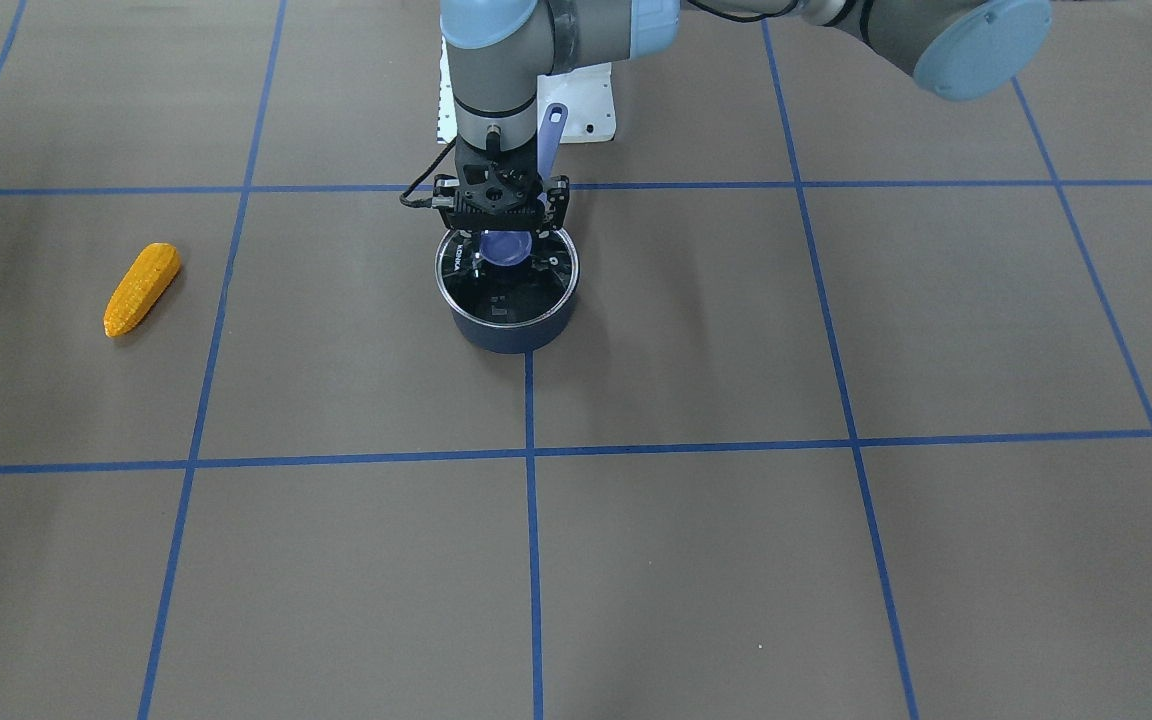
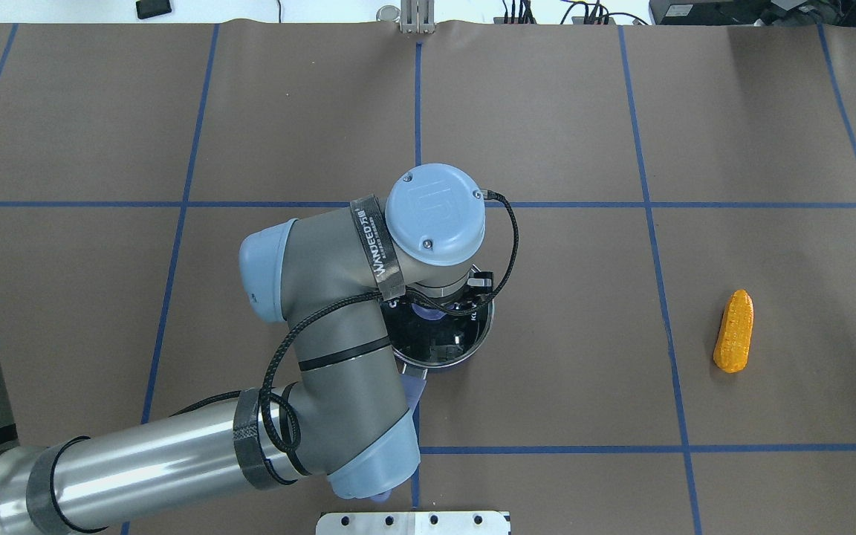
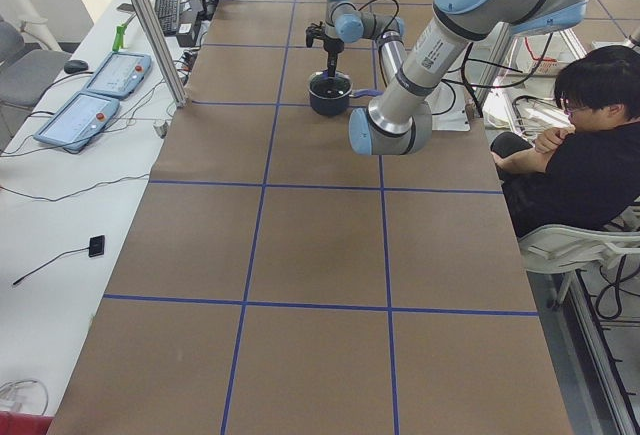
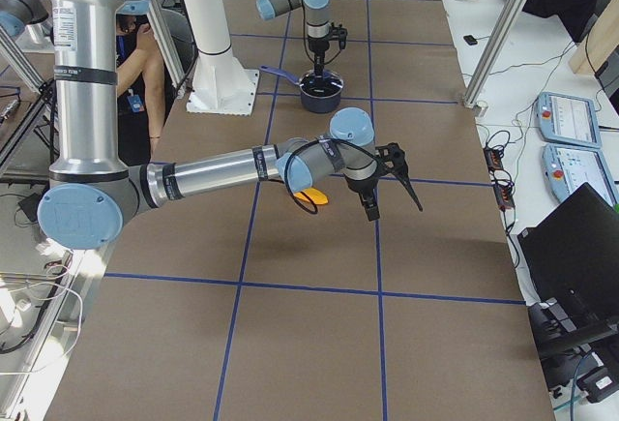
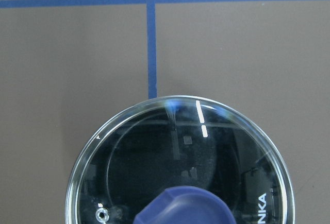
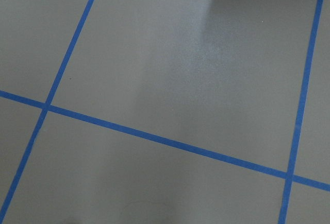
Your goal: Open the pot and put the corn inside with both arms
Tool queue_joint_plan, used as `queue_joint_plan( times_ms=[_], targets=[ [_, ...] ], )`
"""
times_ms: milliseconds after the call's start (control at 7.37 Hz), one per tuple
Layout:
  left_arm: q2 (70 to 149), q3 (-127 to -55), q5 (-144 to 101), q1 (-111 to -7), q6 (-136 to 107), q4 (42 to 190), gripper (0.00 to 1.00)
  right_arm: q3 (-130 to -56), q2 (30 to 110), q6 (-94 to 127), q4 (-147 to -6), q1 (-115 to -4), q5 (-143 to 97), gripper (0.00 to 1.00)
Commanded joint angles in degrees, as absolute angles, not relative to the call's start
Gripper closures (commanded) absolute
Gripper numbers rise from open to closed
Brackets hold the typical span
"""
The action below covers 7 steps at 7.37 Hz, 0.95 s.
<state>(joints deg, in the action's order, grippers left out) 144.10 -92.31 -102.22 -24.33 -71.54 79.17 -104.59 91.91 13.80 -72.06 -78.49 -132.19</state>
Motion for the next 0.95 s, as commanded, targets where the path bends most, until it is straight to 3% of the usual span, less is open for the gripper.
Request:
queue_joint_plan(
  times_ms=[0,136,407,814],
  targets=[
    [144.1,-93.1,-102.2,-24.8,-71.5,79.1,0.66,-104.6,91.8,13.8,-72.1,-78.5,-132.2,0.00],
    [144.1,-94.6,-102.6,-26.0,-71.1,78.9,0.71,-104.6,91.8,13.8,-72.0,-78.5,-132.2,0.00],
    [141.2,-98.7,-103.0,-28.9,-65.0,78.1,0.71,-104.6,91.8,13.8,-72.1,-78.5,-132.2,0.00],
    [122.2,-113.6,-109.9,-37.3,-46.6,78.4,0.70,-104.6,91.8,13.9,-72.1,-78.5,-132.3,0.00]
  ],
)
